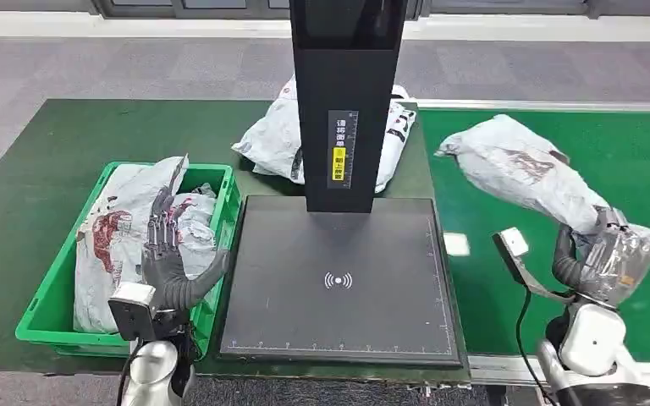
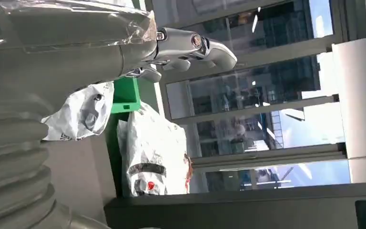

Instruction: Moved the parcel from conveyor to table for the left to box.

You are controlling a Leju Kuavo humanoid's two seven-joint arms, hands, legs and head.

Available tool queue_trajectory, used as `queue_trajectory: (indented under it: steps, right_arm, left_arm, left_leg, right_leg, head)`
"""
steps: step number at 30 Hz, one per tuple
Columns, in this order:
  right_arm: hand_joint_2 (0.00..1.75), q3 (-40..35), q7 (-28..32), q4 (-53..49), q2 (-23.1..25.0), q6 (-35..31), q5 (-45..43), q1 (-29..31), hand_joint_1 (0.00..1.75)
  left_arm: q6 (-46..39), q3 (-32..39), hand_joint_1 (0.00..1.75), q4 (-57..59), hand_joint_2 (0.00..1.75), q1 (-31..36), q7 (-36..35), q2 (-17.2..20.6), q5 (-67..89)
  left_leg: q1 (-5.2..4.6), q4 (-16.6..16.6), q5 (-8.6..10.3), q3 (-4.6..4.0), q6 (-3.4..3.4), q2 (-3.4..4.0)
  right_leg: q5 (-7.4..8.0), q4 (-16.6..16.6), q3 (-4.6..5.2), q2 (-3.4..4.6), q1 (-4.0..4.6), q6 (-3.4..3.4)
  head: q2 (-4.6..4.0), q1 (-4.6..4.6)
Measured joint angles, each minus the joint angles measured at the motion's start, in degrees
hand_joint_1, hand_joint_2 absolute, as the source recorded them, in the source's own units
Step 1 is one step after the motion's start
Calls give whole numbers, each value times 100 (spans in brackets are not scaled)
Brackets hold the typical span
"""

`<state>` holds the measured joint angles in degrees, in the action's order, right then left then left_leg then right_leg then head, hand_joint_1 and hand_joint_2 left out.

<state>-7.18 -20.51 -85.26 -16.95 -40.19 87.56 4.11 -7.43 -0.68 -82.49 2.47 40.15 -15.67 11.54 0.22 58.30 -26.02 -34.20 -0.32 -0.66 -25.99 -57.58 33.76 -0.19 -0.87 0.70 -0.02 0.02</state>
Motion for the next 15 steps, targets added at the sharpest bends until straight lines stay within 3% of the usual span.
queue_trajectory:
  steps: [1, 3, 4, 6, 9, 13, 15]
  right_arm:
    - [175, 453, 1609, -467, 770, -9, 0, -109, 175]
    - [175, 984, 3330, -769, 1416, -9, -4, -184, 175]
    - [175, 1418, 4912, -972, 1866, -13, -7, -239, 175]
    - [175, 1910, 6290, -1213, 2261, 2, -11, -283, 175]
    - [175, 2393, 6024, -1446, 2718, 4, -13, -349, 175]
    - [175, 2688, 4845, -1629, 3102, 4, -11, -417, 175]
    - [175, 2795, 4772, -1695, 3223, 4, -9, -421, 175]
  left_arm:
    - [-20, 11, 0, -2, 175, -9, 0, 2, -26]
    - [-46, 13, 0, -2, 175, -11, 0, 0, -46]
    - [-48, 11, 0, -4, 175, -12, 2, 0, -79]
    - [-61, 11, 0, -22, 175, -22, 0, 2, -94]
    - [-63, 13, 0, -37, 175, -33, 2, 2, -122]
    - [-63, 13, 0, -42, 175, -33, 0, 2, -122]
    - [-63, 13, 0, -50, 175, -34, 0, 2, -122]
  left_leg:
    - [9, 1, -9, 4, -36, 10]
    - [9, 0, -12, 13, -37, 29]
    - [13, -6, -8, 18, -34, 23]
    - [24, -6, -3, 15, -36, -9]
    - [23, -6, -3, 14, -38, -11]
    - [19, -5, -5, 16, -38, 1]
    - [15, -5, -5, 16, -38, 1]
  right_leg:
    - [-1, 0, 14, 10, 12, -14]
    - [-1, -1, 20, 28, 10, -20]
    - [-13, -1, 13, 20, 14, -24]
    - [-22, -1, 1, -11, 23, -32]
    - [-21, -1, -2, -15, 21, -33]
    - [-20, 0, 0, -2, 16, -32]
    - [-20, 0, 0, -1, 13, -31]
  head:
    - [0, 2]
    - [2, -11]
    - [2, -24]
    - [2, -18]
    - [2, -20]
    - [2, -20]
    - [0, -20]
